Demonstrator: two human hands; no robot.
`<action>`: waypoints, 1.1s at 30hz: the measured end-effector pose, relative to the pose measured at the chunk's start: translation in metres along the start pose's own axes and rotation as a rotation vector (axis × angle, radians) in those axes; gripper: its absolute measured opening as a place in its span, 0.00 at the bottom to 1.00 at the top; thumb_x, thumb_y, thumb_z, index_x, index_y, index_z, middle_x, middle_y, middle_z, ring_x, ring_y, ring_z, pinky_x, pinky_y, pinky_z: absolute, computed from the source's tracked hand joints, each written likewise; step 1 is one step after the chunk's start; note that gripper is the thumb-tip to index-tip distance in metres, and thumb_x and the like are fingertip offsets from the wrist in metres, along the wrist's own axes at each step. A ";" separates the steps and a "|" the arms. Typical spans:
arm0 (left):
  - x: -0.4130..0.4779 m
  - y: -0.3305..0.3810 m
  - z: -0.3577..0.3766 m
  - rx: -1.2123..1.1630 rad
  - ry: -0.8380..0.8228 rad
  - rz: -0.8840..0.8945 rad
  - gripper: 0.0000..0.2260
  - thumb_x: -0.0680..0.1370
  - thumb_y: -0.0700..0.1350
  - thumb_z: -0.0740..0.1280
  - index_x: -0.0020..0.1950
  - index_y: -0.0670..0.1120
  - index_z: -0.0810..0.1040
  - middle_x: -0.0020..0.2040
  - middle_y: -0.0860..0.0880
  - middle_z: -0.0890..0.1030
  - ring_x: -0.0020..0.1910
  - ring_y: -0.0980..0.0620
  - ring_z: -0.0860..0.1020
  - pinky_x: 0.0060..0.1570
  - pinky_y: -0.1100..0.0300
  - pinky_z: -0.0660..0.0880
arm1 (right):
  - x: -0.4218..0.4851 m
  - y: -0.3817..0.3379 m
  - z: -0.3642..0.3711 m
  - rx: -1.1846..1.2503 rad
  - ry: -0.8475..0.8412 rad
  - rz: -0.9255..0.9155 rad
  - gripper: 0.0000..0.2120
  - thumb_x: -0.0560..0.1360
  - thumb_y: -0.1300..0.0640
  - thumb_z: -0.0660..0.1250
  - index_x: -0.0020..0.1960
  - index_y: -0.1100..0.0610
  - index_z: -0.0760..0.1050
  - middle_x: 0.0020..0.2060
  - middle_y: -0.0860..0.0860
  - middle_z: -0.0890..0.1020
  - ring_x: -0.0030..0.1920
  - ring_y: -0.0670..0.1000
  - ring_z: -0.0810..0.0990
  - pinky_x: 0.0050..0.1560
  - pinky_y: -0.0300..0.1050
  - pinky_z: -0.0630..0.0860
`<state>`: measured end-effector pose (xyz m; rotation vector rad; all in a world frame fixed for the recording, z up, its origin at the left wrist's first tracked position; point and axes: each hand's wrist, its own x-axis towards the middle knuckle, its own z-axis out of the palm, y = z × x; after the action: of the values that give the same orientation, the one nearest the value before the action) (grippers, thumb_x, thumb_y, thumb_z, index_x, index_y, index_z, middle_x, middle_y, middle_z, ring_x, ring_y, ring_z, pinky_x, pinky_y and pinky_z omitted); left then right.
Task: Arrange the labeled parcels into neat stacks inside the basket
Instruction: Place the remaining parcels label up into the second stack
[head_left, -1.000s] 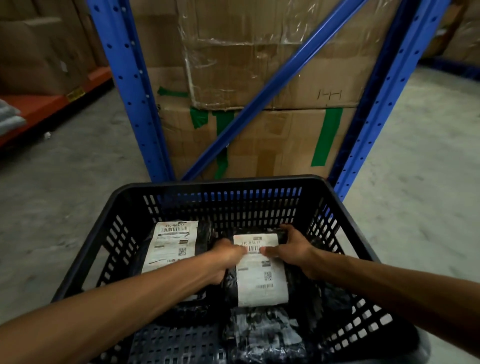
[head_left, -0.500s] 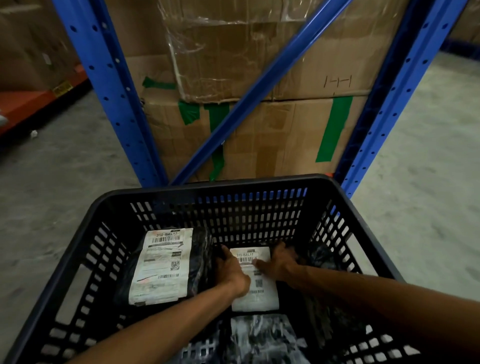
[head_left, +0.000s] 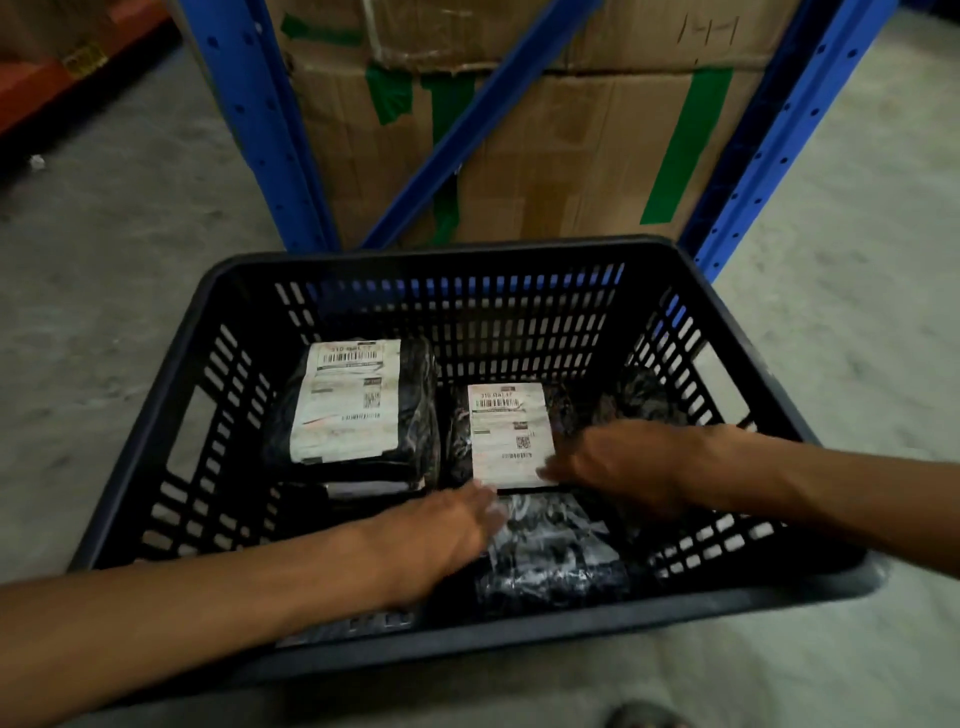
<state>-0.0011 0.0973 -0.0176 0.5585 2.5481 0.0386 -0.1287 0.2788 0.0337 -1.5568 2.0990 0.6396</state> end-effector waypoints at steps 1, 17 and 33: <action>-0.003 0.004 0.004 0.017 -0.056 0.015 0.35 0.78 0.30 0.61 0.81 0.38 0.47 0.81 0.36 0.51 0.80 0.40 0.54 0.77 0.50 0.58 | -0.010 -0.009 0.004 -0.018 -0.060 -0.033 0.29 0.78 0.61 0.63 0.78 0.54 0.60 0.68 0.56 0.76 0.63 0.59 0.78 0.55 0.51 0.79; 0.000 -0.014 0.005 -0.265 0.047 0.061 0.22 0.83 0.43 0.58 0.78 0.48 0.62 0.64 0.39 0.79 0.54 0.42 0.81 0.59 0.52 0.76 | -0.023 -0.014 0.018 0.578 -0.092 0.047 0.21 0.79 0.57 0.63 0.72 0.49 0.71 0.60 0.54 0.82 0.56 0.53 0.79 0.52 0.38 0.70; 0.009 -0.007 -0.013 -1.482 0.354 -0.576 0.31 0.79 0.66 0.52 0.73 0.47 0.72 0.71 0.51 0.73 0.69 0.51 0.71 0.70 0.54 0.65 | -0.035 0.014 0.026 1.762 0.416 0.443 0.25 0.61 0.40 0.80 0.50 0.54 0.81 0.41 0.53 0.89 0.38 0.52 0.88 0.38 0.46 0.85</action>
<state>-0.0177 0.0955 -0.0117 -0.7865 2.0777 1.6979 -0.1311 0.3248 0.0355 -0.1603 1.9833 -1.2696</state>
